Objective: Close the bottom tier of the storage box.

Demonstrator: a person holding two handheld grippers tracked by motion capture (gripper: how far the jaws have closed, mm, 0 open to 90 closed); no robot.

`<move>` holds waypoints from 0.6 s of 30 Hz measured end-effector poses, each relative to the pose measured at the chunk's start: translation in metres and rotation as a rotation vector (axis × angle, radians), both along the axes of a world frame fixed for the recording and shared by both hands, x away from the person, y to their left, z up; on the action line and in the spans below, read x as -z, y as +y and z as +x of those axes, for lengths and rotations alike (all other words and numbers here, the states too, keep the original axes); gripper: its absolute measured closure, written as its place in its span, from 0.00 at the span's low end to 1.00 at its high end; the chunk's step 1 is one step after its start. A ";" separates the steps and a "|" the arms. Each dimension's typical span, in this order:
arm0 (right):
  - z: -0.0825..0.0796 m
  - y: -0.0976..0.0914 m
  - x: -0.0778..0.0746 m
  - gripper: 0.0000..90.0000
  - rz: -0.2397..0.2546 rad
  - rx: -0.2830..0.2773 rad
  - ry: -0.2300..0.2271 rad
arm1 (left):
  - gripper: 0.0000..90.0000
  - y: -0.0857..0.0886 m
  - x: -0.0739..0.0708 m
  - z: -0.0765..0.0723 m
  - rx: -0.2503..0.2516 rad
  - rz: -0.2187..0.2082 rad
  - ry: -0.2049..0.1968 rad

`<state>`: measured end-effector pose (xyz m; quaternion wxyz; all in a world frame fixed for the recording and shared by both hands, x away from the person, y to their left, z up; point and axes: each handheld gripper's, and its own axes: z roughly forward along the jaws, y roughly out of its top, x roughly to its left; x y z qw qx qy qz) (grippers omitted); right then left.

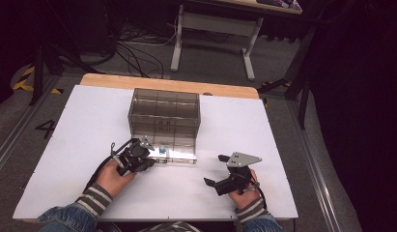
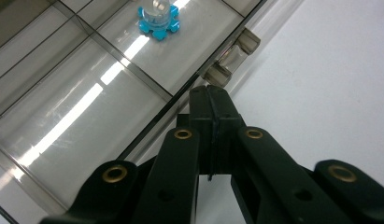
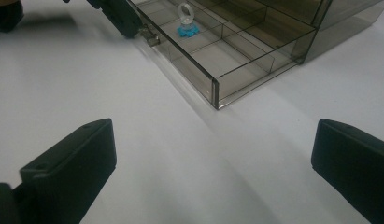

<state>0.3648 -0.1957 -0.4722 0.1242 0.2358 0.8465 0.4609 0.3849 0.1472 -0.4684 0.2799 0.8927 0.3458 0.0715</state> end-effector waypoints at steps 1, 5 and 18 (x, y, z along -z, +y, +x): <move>0.000 0.000 0.000 0.01 0.000 0.000 -0.001 | 0.99 0.000 0.000 0.000 -0.002 -0.003 -0.001; 0.000 0.000 0.000 0.01 -0.001 0.000 -0.001 | 0.99 -0.001 0.000 0.003 -0.010 -0.010 -0.011; 0.000 0.000 0.000 0.01 -0.001 0.000 0.001 | 0.99 0.000 0.002 0.014 -0.050 -0.053 -0.013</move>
